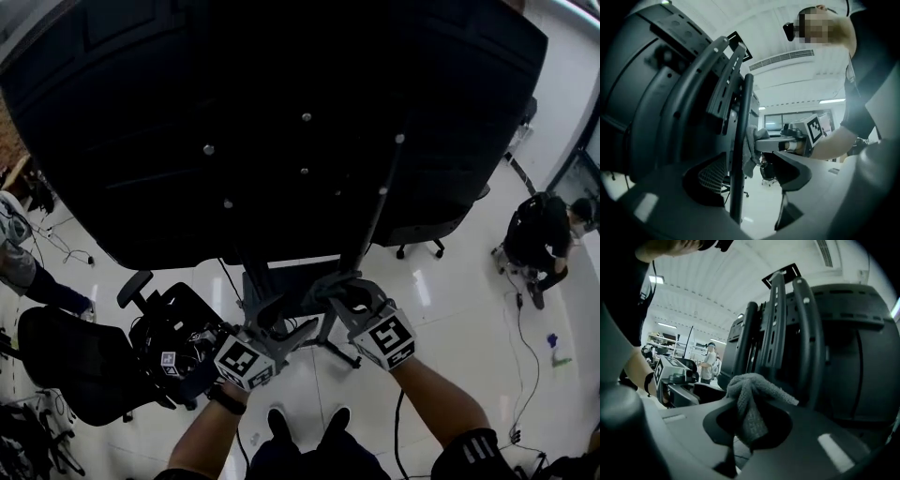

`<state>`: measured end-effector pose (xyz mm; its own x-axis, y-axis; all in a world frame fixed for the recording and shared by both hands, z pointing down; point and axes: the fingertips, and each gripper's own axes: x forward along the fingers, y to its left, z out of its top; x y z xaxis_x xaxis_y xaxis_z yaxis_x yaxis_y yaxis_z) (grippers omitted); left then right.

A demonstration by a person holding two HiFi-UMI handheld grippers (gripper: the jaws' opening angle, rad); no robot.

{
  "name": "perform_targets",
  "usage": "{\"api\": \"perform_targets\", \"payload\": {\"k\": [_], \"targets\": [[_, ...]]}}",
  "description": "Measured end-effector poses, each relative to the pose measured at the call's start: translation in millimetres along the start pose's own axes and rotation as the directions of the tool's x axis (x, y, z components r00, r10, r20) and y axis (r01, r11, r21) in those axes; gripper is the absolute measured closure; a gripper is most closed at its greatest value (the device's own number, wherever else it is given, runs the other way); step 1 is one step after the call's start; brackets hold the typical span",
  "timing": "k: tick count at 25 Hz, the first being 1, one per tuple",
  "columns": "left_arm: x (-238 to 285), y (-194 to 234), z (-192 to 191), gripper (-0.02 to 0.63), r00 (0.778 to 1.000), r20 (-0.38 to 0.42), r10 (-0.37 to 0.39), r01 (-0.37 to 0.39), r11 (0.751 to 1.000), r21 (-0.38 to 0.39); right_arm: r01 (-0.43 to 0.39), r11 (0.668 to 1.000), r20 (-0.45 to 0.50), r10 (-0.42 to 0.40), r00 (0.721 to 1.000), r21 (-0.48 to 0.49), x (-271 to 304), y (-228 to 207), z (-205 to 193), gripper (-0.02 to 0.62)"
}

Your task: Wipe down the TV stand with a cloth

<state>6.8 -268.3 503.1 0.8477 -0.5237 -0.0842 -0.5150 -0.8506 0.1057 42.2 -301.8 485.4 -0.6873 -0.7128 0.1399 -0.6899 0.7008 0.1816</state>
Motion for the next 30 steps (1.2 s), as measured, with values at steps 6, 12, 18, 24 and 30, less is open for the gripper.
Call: {"api": "perform_targets", "payload": {"k": [6, 12, 18, 24, 30], "targets": [[37, -26, 98, 0.273, 0.998, 0.048, -0.040, 0.033, 0.991, 0.133, 0.027, 0.993, 0.102, -0.015, 0.995, -0.118, -51, -48, 97, 0.568], [56, -53, 180, 0.273, 0.990, 0.118, -0.076, 0.047, 0.972, 0.231, 0.090, 0.975, 0.209, -0.047, 0.977, -0.203, -89, -90, 187, 0.568], [80, -73, 227, 0.273, 0.989, 0.106, -0.104, 0.069, 0.953, 0.294, 0.121, 0.962, 0.264, -0.054, 0.963, -0.244, -100, -134, 263, 0.568], [96, -78, 255, 0.275, 0.985, 0.137, -0.104, 0.056, 0.947, 0.317, 0.072, 0.969, 0.232, -0.016, 0.973, -0.237, -83, -158, 305, 0.568], [101, -70, 253, 0.275, 0.987, 0.139, -0.081, 0.034, 0.951, 0.309, 0.035, 0.973, 0.218, 0.016, 0.976, -0.227, -71, -162, 302, 0.568]]}}
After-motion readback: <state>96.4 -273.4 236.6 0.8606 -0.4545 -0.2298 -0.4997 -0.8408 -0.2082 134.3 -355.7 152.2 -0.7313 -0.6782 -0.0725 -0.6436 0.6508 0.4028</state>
